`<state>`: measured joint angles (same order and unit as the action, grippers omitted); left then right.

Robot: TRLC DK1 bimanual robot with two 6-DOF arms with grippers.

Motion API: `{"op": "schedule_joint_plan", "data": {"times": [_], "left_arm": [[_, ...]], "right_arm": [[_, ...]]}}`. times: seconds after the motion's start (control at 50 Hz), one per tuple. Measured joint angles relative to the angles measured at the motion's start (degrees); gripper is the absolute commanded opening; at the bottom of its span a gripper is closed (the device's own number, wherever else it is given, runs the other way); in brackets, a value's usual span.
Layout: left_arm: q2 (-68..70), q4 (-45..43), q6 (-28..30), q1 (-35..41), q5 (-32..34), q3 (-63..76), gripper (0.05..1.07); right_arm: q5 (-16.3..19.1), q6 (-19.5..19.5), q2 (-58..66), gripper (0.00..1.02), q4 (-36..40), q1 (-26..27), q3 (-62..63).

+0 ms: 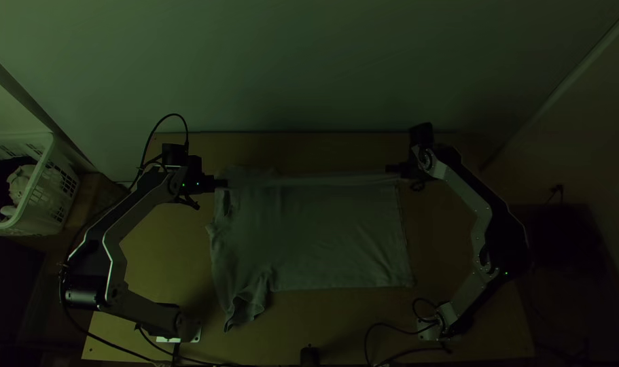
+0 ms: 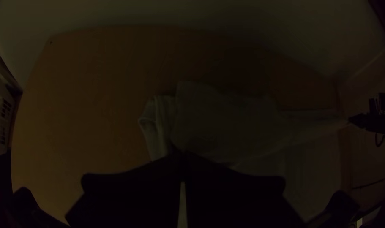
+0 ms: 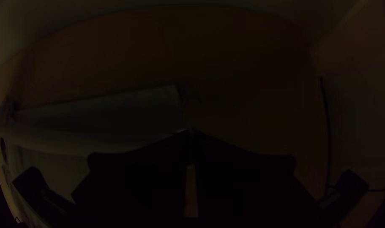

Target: Fold the t-shirt

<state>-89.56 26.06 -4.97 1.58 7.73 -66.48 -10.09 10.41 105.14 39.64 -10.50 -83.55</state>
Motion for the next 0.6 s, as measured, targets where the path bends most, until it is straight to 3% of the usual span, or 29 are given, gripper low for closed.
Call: {"op": "schedule_joint_plan", "data": {"times": [0.04, 0.1, 0.22, 0.34, 0.4, 0.6], "left_arm": [[0.22, -0.09, -0.07, -0.09, 0.0, 0.87, 0.13], [0.28, -0.09, -0.17, -0.11, 0.0, 1.95, 0.28], [0.39, 0.66, -0.15, -0.09, -0.02, 3.74, 0.68], [1.75, 3.74, 0.0, -0.02, -0.26, 5.33, 0.91], [3.41, 4.5, 0.04, 0.31, -0.26, 6.27, 1.03], [10.32, 7.67, 0.09, 0.92, 0.87, 7.15, 1.03]], "right_arm": [[0.0, 0.0, -0.39, 0.03, -0.17, 0.0, 0.92], [0.0, -0.04, -0.74, 0.11, -0.17, 0.0, 2.1], [-0.02, -0.2, -1.33, 0.59, -0.13, 0.0, 3.76], [-0.22, -0.2, -2.84, 0.9, 0.63, 0.02, 5.64], [-0.26, -0.2, -3.58, 0.92, 1.62, 0.13, 6.16], [1.07, -0.2, -5.09, 0.92, 6.1, 1.16, 6.36]]}}
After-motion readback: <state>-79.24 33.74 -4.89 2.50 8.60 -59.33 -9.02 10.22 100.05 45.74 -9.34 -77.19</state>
